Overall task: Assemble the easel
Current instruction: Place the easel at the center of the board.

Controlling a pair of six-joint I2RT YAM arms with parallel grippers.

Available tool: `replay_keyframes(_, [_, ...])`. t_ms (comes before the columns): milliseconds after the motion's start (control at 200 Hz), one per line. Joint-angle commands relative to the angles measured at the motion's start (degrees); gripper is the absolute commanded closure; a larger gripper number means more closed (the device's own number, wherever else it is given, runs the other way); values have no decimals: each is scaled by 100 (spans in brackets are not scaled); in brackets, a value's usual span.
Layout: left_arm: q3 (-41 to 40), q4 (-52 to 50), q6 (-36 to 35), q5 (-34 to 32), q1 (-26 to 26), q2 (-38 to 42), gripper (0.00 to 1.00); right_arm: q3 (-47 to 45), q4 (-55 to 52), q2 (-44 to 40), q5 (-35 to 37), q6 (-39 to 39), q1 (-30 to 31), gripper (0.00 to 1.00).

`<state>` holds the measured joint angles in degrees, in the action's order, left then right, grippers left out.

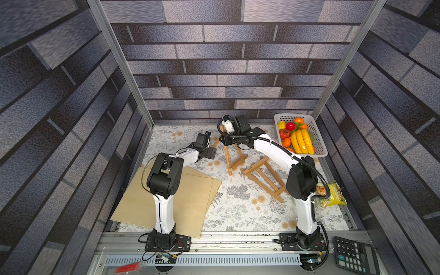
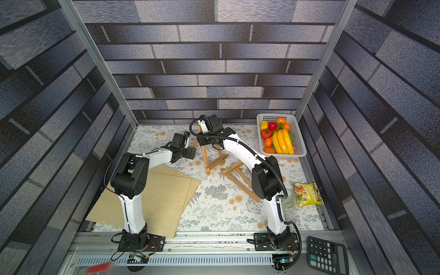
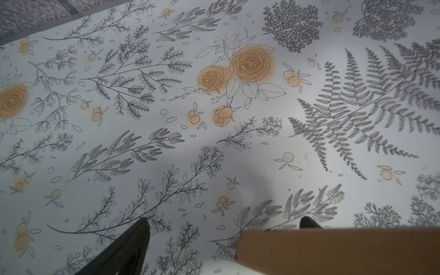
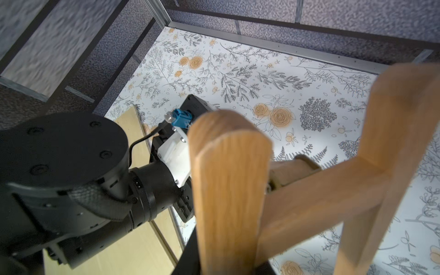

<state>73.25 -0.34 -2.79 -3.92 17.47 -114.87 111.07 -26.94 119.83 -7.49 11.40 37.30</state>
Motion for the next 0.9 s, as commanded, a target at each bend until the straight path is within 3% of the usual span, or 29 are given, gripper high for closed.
replay_keyframes(0, [99,120,79,253,-97,84,0,195,-190,390,328,-210,103,100])
replay_keyframes(140, [-403,301,212,537,-150,492,0,281,-203,527,524,-292,199,100])
replay_keyframes(471, [-1338,259,449,683,-117,1643,0,-796,456,228,754,-263,407,100])
replay_keyframes(787, [-1947,-23,980,825,-166,2798,0,-1632,1058,-83,590,157,520,68])
replay_keyframes(897, [-2128,-183,1156,828,-175,3215,0,-1853,1147,-280,527,228,563,52])
